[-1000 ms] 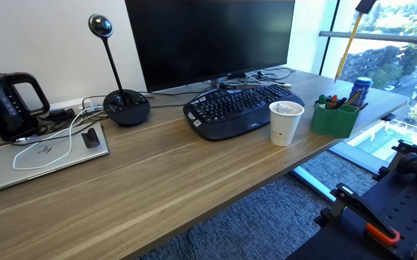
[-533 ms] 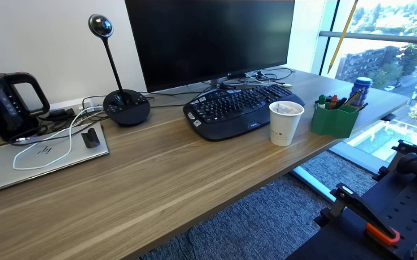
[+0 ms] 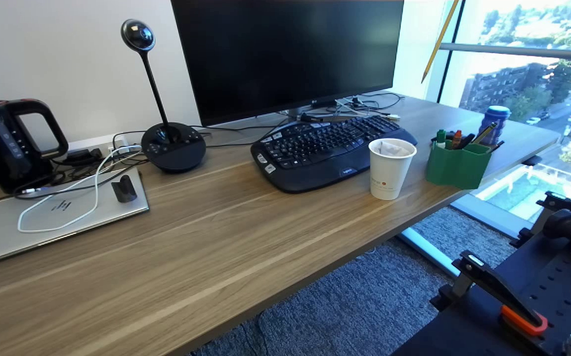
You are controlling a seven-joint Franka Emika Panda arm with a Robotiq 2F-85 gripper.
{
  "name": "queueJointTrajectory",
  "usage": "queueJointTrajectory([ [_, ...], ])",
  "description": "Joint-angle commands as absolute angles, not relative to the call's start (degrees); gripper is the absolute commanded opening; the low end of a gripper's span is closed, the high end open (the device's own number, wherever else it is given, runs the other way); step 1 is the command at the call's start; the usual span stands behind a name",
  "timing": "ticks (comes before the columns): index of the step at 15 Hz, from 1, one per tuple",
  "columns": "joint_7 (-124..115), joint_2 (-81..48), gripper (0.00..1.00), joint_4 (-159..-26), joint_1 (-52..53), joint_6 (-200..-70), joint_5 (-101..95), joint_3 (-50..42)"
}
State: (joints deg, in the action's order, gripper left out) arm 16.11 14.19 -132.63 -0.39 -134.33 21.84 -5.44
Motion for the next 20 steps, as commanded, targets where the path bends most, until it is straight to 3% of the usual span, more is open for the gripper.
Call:
queueJointTrajectory([
  [1, 17.76, 14.04, 0.02, -134.07, 0.92, -139.09, 22.77, -5.58],
  [20, 22.4, 14.47, 0.02, -137.25, 0.84, -136.48, 24.52, -6.61],
])
